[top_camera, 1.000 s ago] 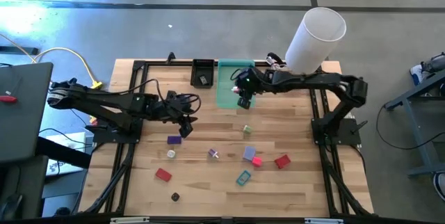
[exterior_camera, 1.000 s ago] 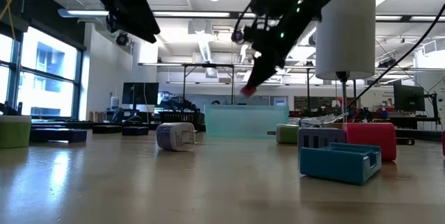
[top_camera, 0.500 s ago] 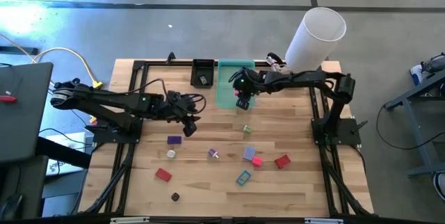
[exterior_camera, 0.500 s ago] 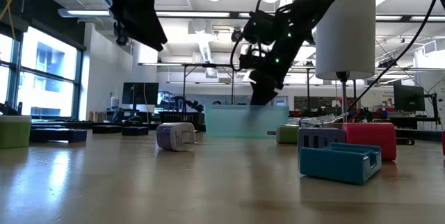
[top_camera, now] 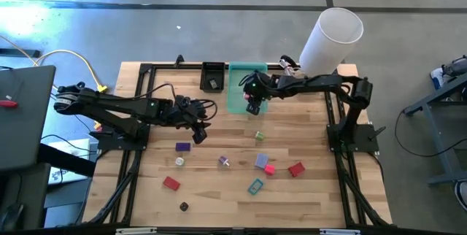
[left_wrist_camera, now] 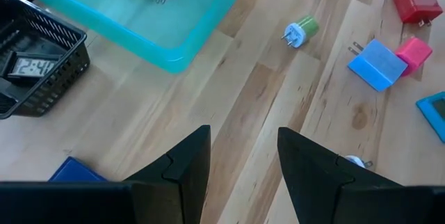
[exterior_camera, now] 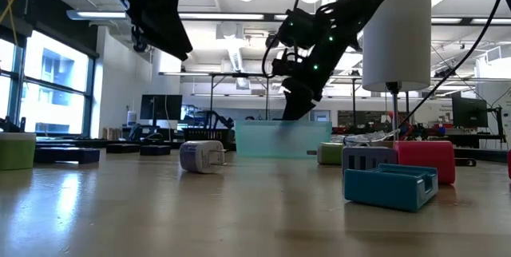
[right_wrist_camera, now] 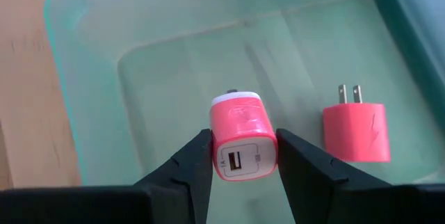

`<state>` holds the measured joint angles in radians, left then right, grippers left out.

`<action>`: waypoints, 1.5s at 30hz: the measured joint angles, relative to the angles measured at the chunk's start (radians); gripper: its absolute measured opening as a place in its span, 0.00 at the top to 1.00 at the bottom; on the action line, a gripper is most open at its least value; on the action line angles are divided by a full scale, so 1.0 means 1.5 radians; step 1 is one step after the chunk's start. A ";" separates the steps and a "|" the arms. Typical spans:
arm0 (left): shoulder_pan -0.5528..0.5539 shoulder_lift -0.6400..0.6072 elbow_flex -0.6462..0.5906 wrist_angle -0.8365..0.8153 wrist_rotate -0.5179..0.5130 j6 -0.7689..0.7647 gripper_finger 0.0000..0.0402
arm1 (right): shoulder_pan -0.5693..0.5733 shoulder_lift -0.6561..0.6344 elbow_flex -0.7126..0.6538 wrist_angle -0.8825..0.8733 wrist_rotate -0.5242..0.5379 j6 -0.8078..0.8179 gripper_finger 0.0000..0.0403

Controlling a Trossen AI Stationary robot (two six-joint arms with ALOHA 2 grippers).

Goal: Pick & Place Office items
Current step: Put the pink white charger adapter into the green bin, then put the right green charger adapter into the green bin

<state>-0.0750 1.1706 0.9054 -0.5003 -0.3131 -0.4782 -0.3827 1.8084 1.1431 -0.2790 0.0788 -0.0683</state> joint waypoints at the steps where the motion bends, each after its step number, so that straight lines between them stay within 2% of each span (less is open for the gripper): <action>1: 0.000 0.000 0.000 0.000 0.000 0.000 0.60 | 0.001 0.000 0.000 0.000 0.003 0.007 0.66; 6: -0.001 0.000 0.000 0.000 0.000 0.000 0.60 | 0.012 0.000 0.000 -0.001 0.080 0.009 0.66; 15: -0.001 0.000 0.000 0.000 0.033 -0.024 0.60 | 0.039 0.000 0.000 -0.001 0.083 0.011 0.66; 19: -0.003 0.000 0.000 0.000 0.040 -0.045 0.60 | 0.056 0.000 0.000 0.000 0.090 -0.020 0.66; 25: -0.019 0.000 0.000 0.000 0.039 -0.058 0.60 | 0.074 0.000 0.000 0.022 0.156 -0.025 0.65; 32: -0.027 0.000 0.000 0.006 0.037 -0.066 0.60 | 0.070 -0.001 0.000 0.030 0.120 -0.023 0.65; 39: -0.020 0.000 0.000 0.006 0.033 -0.063 0.60 | 0.048 -0.001 0.000 0.030 0.026 -0.022 0.51; 42: -0.020 0.000 0.000 0.005 0.033 -0.063 0.60 | 0.048 -0.001 0.000 0.030 0.027 -0.021 0.43; 45: -0.020 0.000 0.000 0.006 0.033 -0.063 0.60 | 0.052 -0.002 0.000 0.032 0.075 -0.022 0.38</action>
<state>-0.1051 1.1702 0.9054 -0.4920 -0.2637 -0.5731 -0.3044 1.8059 1.1431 -0.2310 0.1911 -0.1008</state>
